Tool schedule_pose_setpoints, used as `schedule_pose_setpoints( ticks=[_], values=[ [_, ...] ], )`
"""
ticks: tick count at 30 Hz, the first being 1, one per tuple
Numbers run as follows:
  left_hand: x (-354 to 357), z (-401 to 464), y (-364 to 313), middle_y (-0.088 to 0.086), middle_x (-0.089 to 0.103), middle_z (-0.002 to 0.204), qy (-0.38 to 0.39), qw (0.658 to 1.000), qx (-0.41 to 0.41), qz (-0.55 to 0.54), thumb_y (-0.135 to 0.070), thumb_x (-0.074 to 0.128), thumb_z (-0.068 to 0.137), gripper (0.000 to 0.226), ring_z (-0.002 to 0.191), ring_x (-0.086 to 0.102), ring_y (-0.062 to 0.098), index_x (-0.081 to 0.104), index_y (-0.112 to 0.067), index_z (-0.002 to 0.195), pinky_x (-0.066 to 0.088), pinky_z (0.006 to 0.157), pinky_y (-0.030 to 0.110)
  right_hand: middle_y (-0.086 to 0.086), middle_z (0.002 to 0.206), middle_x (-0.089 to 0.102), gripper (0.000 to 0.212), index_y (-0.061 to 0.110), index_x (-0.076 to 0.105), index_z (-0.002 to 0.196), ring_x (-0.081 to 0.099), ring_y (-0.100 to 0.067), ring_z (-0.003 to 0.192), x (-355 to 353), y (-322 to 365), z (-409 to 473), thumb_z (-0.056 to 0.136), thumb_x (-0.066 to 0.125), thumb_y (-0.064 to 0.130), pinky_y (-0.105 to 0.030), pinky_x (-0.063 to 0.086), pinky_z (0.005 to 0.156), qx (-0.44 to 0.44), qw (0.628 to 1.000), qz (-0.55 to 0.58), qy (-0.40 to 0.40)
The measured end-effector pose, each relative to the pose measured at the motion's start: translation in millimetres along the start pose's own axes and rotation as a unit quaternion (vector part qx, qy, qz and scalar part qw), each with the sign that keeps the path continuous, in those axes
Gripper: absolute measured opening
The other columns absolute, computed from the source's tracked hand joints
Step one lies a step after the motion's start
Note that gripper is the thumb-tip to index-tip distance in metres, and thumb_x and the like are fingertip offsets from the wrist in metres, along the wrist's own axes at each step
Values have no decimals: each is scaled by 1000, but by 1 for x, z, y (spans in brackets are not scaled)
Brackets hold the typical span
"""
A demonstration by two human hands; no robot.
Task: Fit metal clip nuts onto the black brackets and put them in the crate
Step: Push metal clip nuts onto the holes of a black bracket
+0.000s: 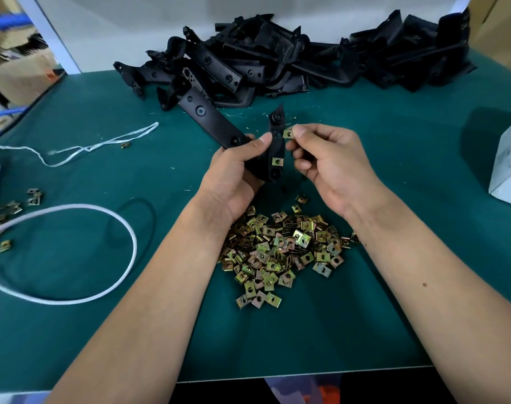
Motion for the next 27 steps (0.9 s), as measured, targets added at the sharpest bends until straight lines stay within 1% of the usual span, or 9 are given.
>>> schedule_pose_setpoints(
  ticks=[3,5,8,11,14,16,18,23,27],
  values=[
    [-1,0,0,22,57,123,-3,1000,2,1,-5,66,94,35,109,59,35,52,-10,125,46,105,50,-5,73,67,8,1,72,97,54,-8,63,-1,1,0,98,66,6,-17,42,52,-5,1000,-8,-3],
    [0,-1,0,22,57,123,4,1000,2,4,-5,66,94,35,109,59,35,52,-10,125,48,102,49,-3,70,67,9,3,73,94,53,-7,62,-1,1,1,99,66,6,-17,41,52,-10,999,-35,-6],
    [3,-3,-1,22,58,122,11,1000,0,6,-5,65,94,32,107,60,34,52,-9,124,56,92,44,1,65,65,12,6,73,89,52,-6,59,-2,0,1,99,65,8,-17,40,50,-17,998,-64,-11],
    [4,-4,-1,23,58,120,19,1000,-4,6,-6,64,95,29,106,61,35,53,-6,122,58,91,45,2,64,63,16,9,73,84,51,-6,57,-2,-1,1,99,67,12,-17,39,47,-18,996,-81,-14],
    [6,-5,-1,21,61,115,20,1000,-2,9,-7,65,95,28,97,65,31,54,-5,121,62,78,39,2,63,62,18,11,72,82,49,-6,56,-2,-2,1,99,68,14,-16,39,47,-21,997,-76,-22],
    [5,-4,-1,22,61,116,20,1000,-1,6,-7,67,94,30,96,66,30,53,-7,121,61,74,36,3,63,60,18,10,71,82,48,-5,55,-3,-2,0,99,67,15,-16,39,47,-26,996,-80,-27],
    [4,-3,-1,21,62,114,21,1000,-1,8,-7,67,93,32,94,66,30,52,-8,121,61,74,36,4,61,59,20,10,70,81,47,-4,54,-2,-3,0,99,67,15,-16,38,46,-31,995,-87,-27],
    [2,-2,0,10,70,87,27,1000,-2,10,-6,68,92,20,77,72,24,55,-5,108,60,69,35,6,58,58,23,10,68,78,46,-4,53,-1,-3,0,100,66,15,-16,38,46,-38,994,-98,-25],
    [3,0,1,16,69,89,20,998,18,60,-4,69,92,11,81,69,31,59,-2,97,60,80,46,8,58,57,26,15,69,75,47,-3,54,-1,-4,-1,100,66,17,-16,39,48,-45,990,-128,-25]
  ],
)
Point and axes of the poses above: each hand's wrist, its own z-axis towards the middle knuckle, its own x-axis out of the palm, y = z × x, the point moved 8 cm from there along z, towards the middle knuckle
